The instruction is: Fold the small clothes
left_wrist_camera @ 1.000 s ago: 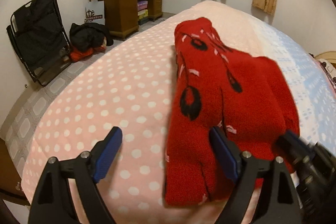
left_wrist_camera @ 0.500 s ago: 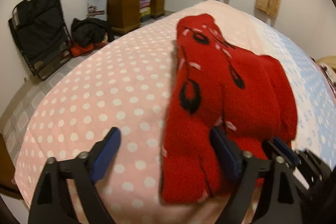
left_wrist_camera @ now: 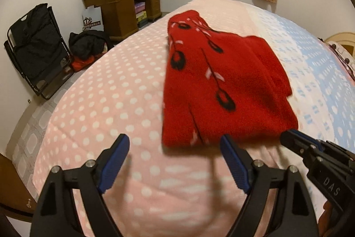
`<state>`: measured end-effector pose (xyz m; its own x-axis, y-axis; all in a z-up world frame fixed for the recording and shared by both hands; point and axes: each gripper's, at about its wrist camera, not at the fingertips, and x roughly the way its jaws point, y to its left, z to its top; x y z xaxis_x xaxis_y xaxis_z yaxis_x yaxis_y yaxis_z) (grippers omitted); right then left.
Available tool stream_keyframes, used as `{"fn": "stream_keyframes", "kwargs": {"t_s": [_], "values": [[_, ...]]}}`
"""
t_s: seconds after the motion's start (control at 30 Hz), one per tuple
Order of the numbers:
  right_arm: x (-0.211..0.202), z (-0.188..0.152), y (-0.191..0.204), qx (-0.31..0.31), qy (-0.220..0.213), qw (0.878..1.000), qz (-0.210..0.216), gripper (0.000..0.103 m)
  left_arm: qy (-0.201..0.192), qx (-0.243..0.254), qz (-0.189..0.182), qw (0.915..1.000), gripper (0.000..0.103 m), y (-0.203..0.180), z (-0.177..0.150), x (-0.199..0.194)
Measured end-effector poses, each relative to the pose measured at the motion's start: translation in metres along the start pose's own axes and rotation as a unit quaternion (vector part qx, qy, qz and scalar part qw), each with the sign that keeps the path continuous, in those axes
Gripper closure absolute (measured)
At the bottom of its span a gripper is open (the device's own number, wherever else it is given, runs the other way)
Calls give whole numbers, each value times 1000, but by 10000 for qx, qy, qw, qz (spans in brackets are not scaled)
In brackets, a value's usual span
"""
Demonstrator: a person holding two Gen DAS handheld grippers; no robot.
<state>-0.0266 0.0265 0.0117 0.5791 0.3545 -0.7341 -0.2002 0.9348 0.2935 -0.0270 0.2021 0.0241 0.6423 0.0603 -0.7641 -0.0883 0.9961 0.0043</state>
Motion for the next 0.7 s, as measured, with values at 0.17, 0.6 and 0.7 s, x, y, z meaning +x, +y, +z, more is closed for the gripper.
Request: {"fn": "stream_keyframes", "kwargs": {"t_s": [0.17,0.6,0.7], "values": [[-5,-26,-5,376,-2,9993,-34,89,7,62,-67,10000,17,-4,-13,-6],[-28,-45,-3,548,-156,9983,76,88,62,135,-190,9997,17,-7,-23,-6],[-41,-41,-13,917,-538,9922,646,88,185,103,-213,9995,17,-7,-23,0]]}}
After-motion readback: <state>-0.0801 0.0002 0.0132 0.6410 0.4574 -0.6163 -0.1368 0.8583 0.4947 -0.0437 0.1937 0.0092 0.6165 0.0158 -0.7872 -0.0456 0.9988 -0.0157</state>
